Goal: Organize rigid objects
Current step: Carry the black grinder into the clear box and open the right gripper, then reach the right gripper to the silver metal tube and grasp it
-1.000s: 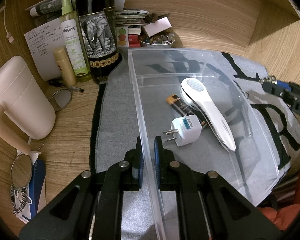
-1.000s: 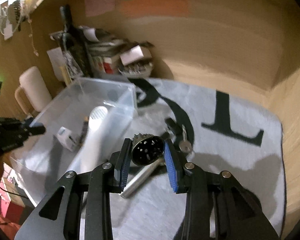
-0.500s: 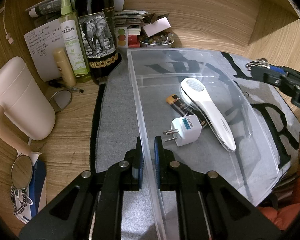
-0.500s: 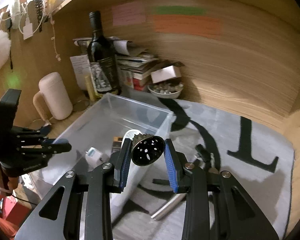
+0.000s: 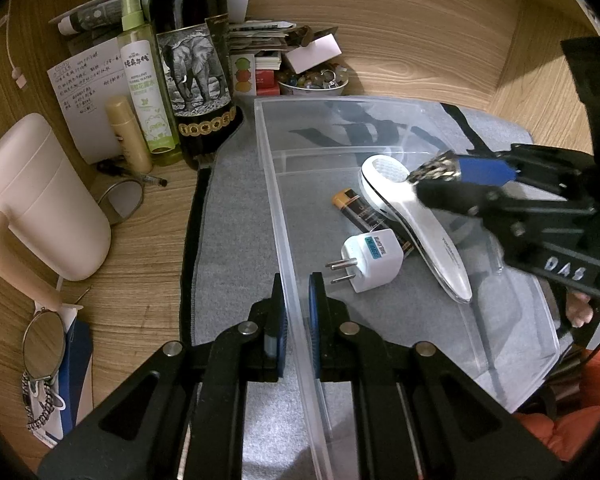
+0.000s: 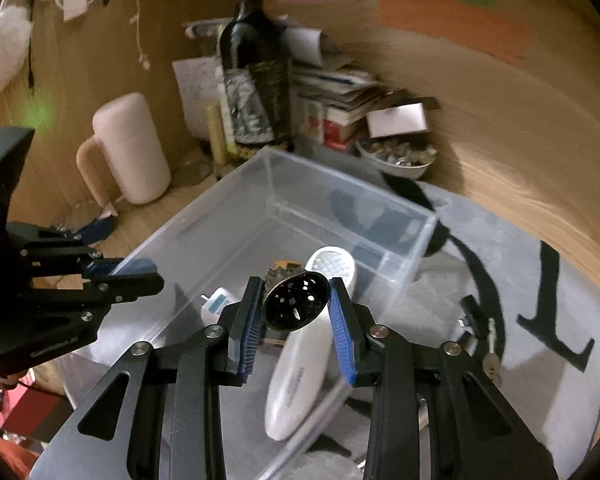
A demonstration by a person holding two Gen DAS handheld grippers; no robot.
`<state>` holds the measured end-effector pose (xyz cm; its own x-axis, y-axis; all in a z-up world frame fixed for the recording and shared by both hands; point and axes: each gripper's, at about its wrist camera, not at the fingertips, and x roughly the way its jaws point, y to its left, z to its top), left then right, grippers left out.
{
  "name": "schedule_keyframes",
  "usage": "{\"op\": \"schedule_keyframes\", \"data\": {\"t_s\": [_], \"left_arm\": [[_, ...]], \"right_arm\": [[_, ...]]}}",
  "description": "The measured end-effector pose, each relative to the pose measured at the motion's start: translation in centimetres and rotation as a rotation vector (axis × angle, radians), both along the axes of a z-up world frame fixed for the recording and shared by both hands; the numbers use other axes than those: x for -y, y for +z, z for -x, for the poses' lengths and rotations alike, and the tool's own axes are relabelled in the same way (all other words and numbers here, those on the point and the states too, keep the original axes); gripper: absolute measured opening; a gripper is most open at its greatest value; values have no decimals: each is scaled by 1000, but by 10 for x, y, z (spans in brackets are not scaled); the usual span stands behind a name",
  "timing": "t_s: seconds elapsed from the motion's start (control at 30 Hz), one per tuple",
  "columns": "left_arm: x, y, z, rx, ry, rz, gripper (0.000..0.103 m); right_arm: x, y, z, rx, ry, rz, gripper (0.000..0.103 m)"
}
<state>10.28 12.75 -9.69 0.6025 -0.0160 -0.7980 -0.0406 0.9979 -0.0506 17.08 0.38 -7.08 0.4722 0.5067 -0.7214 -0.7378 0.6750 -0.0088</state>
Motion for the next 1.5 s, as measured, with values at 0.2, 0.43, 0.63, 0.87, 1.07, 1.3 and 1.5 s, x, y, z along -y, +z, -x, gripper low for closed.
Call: {"op": "schedule_keyframes", "data": {"t_s": [0.2, 0.43, 0.63, 0.87, 1.07, 1.3, 1.5], "left_arm": [[0, 0, 0, 0, 0, 0, 9], [0, 0, 0, 0, 0, -1, 9], [0, 0, 0, 0, 1, -2, 9], [1, 0, 0, 0, 1, -3, 9], [1, 0, 0, 0, 0, -4, 9], [1, 0, 0, -1, 0, -4, 9], [1, 0, 0, 0, 0, -8, 9]], "right_arm": [[-11, -10, -4, -27, 22, 34, 30], [-15, -17, -8, -50, 16, 68, 32], [-13, -12, -7, -23, 6, 54, 46], [2, 3, -2, 17, -20, 18, 55], [28, 21, -1, 76, -84, -12, 56], [83, 34, -9, 119, -226, -22, 57], [118, 19, -15, 89, -327, 11, 58]]}}
